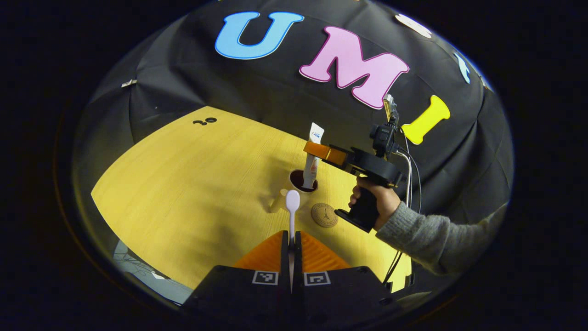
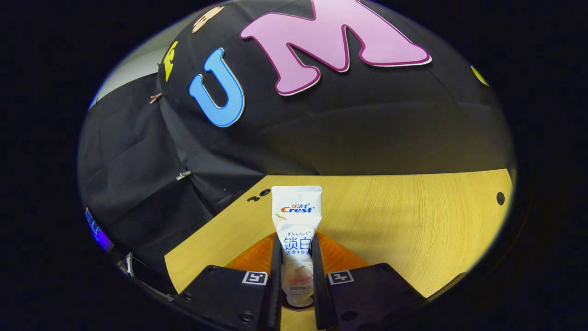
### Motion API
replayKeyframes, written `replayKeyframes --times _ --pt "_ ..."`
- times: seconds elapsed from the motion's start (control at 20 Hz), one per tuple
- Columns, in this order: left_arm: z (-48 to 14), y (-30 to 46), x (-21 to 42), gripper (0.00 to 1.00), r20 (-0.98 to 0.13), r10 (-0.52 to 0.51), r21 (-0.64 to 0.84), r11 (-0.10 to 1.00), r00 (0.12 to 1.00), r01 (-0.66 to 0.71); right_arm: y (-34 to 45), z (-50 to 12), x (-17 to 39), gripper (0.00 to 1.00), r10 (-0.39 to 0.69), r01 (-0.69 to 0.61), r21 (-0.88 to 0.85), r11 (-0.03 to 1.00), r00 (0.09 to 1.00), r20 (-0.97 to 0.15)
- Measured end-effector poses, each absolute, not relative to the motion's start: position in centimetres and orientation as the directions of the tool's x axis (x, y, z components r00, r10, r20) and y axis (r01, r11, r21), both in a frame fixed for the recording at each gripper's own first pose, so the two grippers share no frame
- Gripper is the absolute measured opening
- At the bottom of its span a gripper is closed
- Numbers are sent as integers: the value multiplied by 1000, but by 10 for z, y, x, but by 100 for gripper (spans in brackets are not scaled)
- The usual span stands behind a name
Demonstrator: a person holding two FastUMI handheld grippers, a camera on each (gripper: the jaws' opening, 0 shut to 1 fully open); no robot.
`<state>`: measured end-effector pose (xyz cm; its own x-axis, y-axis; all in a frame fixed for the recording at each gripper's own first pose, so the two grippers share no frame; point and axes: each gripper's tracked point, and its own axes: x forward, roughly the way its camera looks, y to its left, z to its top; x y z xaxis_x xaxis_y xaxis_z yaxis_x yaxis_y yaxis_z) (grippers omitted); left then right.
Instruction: Put the toothbrush and toothpaste on the desktop into the cup, then pick up the cup and place it on the coaster on the desktop.
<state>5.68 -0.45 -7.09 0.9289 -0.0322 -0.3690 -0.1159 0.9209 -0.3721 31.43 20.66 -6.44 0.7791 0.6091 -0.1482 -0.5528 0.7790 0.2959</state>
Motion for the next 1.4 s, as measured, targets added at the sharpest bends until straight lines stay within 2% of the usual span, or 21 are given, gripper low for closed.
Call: replayKeyframes --times 0.05,0.1,0.15,0.2,0.25,0.3,0.35,0.45,0.5,0.55,0.6,0.75,0.85,0.9,0.95,1.0,1.05,1.1,1.4 --pt "-72 -5 58 6 -370 -32 -374 920 928 -118 206 -68 314 26 604 -550 285 785 781 -159" --pt "-71 -6 59 6 -371 -33 -373 920 928 -117 206 -72 315 32 600 -549 271 791 782 -169" --pt "-70 -5 60 6 -372 -32 -369 922 928 -116 206 -73 314 33 602 -553 261 791 779 -176" --pt "-71 -5 61 6 -372 -33 -364 924 928 -113 208 -76 314 28 604 -557 251 791 774 -187" --pt "-71 -5 61 6 -373 -34 -362 926 927 -111 209 -79 313 35 606 -561 239 792 770 -199" --pt "-71 -5 63 6 -373 -36 -362 926 927 -110 206 -83 308 30 605 -564 226 794 767 -213" --pt "-71 -6 64 6 -373 -42 -365 925 927 -105 205 -86 304 31 609 -569 219 792 761 -224" --pt "-71 -7 66 6 -372 -48 -369 924 927 -100 205 -91 299 41 609 -569 218 793 753 -249" --pt "-70 -8 67 6 -369 -53 -370 924 928 -95 206 -94 298 33 610 -571 213 793 749 -261" --pt "-70 -9 69 6 -368 -57 -371 924 928 -91 206 -97 295 43 607 -572 203 795 747 -272" --pt "-69 -9 71 6 -367 -61 -372 924 928 -86 206 -97 291 44 607 -575 194 795 745 -277" --pt "-68 -9 76 6 -362 -71 -372 925 930 -74 206 -101 289 55 599 -571 185 800 745 -294" --pt "-66 -10 78 6 -357 -79 -374 925 931 -65 205 -95 290 55 595 -563 194 803 751 -287" --pt "-65 -10 80 6 -354 -81 -375 925 932 -62 202 -94 285 46 592 -556 203 806 754 -284" --pt "-65 -10 81 6 -350 -86 -377 924 933 -56 198 -92 283 58 589 -549 213 808 757 -283" --pt "-64 -10 84 6 -345 -91 -380 924 934 -50 196 -89 282 48 587 -543 224 809 759 -282" --pt "-62 -9 87 6 -341 -97 -382 923 935 -43 193 -86 280 48 585 -538 231 811 761 -281" --pt "-59 -11 91 6 -334 -103 -383 923 937 -35 189 -82 278 59 582 -533 236 813 765 -276" --pt "-38 -16 120 6 -284 -144 -371 928 948 30 151 -58 246 59 568 -520 234 821 785 -247"
